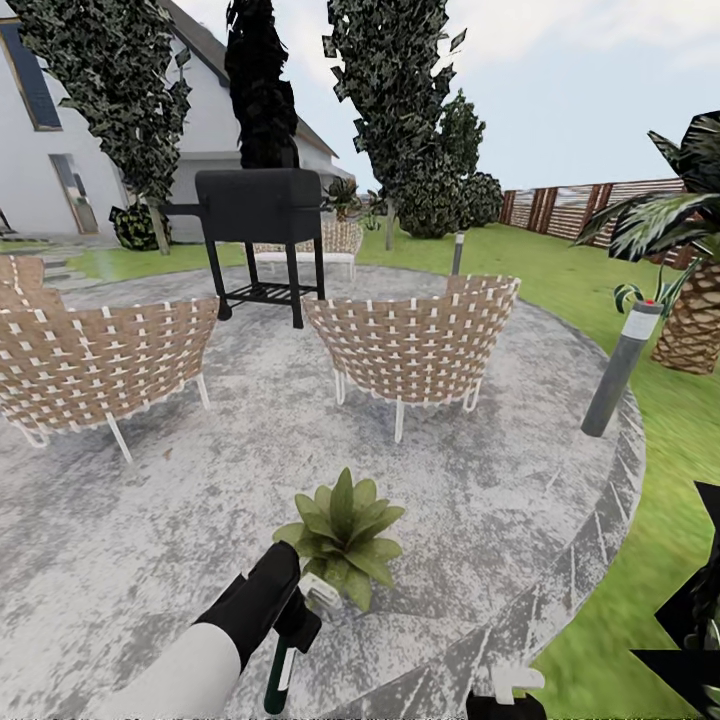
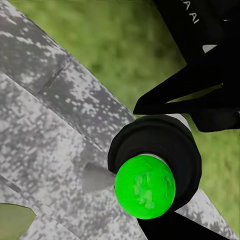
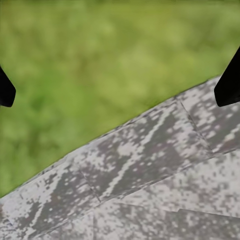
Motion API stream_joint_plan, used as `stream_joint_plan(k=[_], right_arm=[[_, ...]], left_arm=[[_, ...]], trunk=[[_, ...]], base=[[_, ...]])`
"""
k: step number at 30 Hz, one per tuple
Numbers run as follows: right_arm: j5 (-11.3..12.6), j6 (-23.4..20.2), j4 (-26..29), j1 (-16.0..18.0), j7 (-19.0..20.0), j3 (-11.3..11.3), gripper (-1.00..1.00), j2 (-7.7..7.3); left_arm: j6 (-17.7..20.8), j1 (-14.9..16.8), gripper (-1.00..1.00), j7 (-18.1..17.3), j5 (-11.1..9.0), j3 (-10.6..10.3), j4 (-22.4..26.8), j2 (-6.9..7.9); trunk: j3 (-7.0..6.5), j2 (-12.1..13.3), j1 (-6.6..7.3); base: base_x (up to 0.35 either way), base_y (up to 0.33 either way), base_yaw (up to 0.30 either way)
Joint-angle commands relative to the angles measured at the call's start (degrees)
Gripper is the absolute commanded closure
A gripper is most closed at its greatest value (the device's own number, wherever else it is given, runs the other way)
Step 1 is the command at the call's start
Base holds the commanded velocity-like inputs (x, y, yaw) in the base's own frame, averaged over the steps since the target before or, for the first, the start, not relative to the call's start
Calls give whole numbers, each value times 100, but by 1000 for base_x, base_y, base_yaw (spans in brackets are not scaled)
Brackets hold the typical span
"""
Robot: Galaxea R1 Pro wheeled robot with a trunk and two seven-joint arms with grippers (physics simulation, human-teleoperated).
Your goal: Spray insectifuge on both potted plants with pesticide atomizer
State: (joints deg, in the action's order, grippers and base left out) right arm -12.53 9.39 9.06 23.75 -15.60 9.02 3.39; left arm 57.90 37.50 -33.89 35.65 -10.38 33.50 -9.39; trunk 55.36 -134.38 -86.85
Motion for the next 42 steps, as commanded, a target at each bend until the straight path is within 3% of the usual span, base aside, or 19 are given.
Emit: stream_joint_plan(k=[1, 7, 15, 18, 24, 27, 32, 35, 42], right_arm=[[-57, 20, -3, 5, -13, 47, -100, 4], [-74, 35, -1, 5, -13, 40, -100, -27], [-71, 41, -8, 6, -11, 31, -100, 2], [-74, 37, -9, 7, -13, 38, -100, -3], [-72, 36, -8, 7, -13, 39, -100, 4], [-92, 38, -13, 7, 28, 32, -100, -48], [-100, 45, -26, -2, 48, 27, -100, -104], [-101, 45, -27, -2, 48, 26, -100, -110], [-101, 42, -27, -2, 47, 24, -100, -111]], left_arm=[[14, 6, 100, -56, 62, -9, 7, 0], [11, 26, 100, -57, 56, -2, 11, -12], [36, 48, 100, -57, 56, -1, 25, -28], [52, 129, 100, -64, 55, 8, 346, -18], [53, 67, 100, -65, 56, 7, 406, -6], [55, 68, 100, -72, 40, -13, 409, 10], [70, 161, 100, -81, 18, 1, 393, -55], [85, 420, 100, -83, 14, 8, 383, -61], [90, 592, 100, -83, 23, 15, 324, 19]], trunk=[[31, -44, -21], [153, -285, -153], [154, -285, -153], [154, -285, -153], [154, -285, -153], [154, -285, -153], [154, -285, -153], [154, -285, -153], [154, -285, -153]], base=[[0, 0, 0], [0, 0, 0], [0, 0, 0], [94, -51, -107], [77, -52, -52], [0, 0, 0], [0, 0, 0], [0, 0, 0], [0, 0, 0]])
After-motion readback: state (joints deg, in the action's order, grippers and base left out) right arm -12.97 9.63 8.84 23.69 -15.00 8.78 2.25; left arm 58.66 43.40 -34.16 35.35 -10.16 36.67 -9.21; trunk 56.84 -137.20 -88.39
